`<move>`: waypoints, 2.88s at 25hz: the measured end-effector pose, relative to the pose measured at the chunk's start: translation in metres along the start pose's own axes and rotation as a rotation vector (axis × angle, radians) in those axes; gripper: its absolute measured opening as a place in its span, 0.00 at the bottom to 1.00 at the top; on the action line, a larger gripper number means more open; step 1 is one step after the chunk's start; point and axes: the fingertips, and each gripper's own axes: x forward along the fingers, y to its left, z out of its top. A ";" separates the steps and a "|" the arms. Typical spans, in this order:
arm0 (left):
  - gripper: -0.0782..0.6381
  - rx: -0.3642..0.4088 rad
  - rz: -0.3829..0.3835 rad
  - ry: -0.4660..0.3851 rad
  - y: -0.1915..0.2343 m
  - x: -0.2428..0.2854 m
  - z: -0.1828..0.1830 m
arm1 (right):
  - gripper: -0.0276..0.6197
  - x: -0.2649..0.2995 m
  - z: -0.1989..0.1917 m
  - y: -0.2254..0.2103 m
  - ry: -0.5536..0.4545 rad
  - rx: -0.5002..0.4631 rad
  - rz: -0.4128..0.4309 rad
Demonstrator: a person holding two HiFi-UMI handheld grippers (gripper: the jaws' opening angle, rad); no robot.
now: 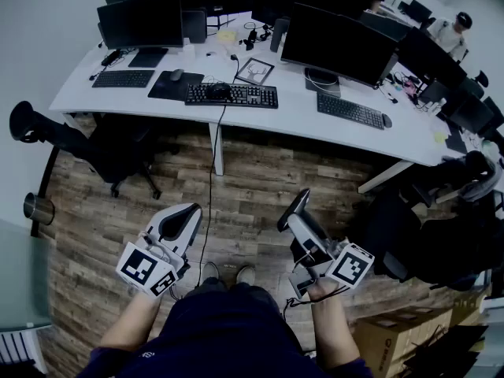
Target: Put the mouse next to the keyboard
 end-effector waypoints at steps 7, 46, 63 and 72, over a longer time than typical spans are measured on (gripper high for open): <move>0.16 -0.001 0.001 -0.001 -0.003 0.001 -0.001 | 0.44 -0.004 -0.003 -0.008 -0.001 0.008 0.000; 0.16 0.008 0.062 0.004 -0.030 0.058 -0.010 | 0.44 -0.027 0.040 -0.065 0.029 0.019 -0.008; 0.16 0.013 0.062 -0.006 -0.021 0.094 -0.004 | 0.44 -0.019 0.061 -0.085 0.037 0.011 -0.008; 0.16 0.002 0.062 -0.005 0.002 0.121 -0.008 | 0.44 0.004 0.076 -0.107 0.040 0.019 -0.016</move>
